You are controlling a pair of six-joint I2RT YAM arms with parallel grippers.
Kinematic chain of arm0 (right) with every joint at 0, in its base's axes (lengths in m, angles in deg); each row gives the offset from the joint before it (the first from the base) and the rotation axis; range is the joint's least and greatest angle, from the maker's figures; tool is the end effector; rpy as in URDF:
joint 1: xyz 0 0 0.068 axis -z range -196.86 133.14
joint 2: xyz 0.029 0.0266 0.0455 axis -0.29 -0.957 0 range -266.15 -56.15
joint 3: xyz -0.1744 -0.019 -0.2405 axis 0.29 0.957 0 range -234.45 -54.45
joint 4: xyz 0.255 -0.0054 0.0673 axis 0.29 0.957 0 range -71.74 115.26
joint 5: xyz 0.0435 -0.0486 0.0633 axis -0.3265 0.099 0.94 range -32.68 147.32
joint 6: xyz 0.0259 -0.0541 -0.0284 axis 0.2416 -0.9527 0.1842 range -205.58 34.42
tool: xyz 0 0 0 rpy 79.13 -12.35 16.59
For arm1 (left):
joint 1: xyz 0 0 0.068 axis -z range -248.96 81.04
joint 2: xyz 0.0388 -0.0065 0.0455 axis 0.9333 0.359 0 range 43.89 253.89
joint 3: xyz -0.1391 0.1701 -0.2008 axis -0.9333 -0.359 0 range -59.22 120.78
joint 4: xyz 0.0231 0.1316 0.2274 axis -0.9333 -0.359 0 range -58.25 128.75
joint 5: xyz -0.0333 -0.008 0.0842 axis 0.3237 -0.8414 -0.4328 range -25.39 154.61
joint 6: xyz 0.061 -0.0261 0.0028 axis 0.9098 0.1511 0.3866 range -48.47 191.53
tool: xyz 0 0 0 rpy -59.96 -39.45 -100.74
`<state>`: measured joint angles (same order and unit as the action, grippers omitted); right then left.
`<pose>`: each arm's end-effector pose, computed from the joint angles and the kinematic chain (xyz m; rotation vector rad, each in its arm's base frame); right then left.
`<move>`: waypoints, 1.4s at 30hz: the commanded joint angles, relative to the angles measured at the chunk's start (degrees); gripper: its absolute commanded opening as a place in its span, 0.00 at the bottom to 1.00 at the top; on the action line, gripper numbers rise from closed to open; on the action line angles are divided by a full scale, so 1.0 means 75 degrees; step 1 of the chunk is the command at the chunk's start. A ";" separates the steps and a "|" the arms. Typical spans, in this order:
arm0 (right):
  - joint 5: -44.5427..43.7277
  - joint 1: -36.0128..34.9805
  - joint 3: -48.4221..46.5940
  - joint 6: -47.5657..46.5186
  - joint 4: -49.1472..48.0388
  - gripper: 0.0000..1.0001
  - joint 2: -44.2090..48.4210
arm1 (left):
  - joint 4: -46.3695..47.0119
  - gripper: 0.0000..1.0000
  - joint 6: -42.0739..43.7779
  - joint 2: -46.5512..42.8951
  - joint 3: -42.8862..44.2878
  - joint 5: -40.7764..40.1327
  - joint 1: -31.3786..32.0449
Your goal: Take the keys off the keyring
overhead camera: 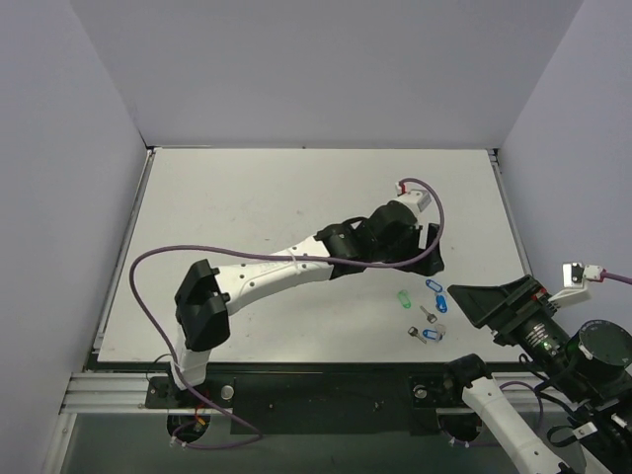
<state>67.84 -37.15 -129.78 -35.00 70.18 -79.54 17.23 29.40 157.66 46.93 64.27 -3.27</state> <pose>-0.0172 0.0039 0.4604 0.2889 1.6587 1.0978 0.2063 -0.4560 0.3435 0.4633 2.2410 -1.0822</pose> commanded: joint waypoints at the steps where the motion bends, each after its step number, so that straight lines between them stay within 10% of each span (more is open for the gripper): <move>1: 0.0050 0.0022 -0.0151 -0.0018 -0.0056 0.88 -0.0185 | 0.0034 0.86 0.0297 -0.1598 -0.0605 -0.0060 -0.0426; 15: 0.0015 0.0046 0.0586 -0.0136 -0.0056 0.88 -0.0173 | -0.0539 0.87 0.0812 -0.6448 -0.4857 -0.0540 -0.1984; 31: -0.0793 0.0057 0.1266 -0.0417 0.0483 0.88 -0.0454 | -0.3318 0.92 0.2195 -1.0187 -0.6324 -0.3854 -0.2466; 42: -0.4631 0.0046 0.2707 -0.0359 0.0085 0.96 -0.0150 | -0.2838 0.97 0.2664 -1.1583 -0.7614 -0.5228 -0.2466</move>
<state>50.99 -37.09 -111.92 -38.78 71.97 -81.14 -6.18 47.46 72.75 -9.90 29.56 -21.52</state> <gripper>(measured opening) 0.957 0.969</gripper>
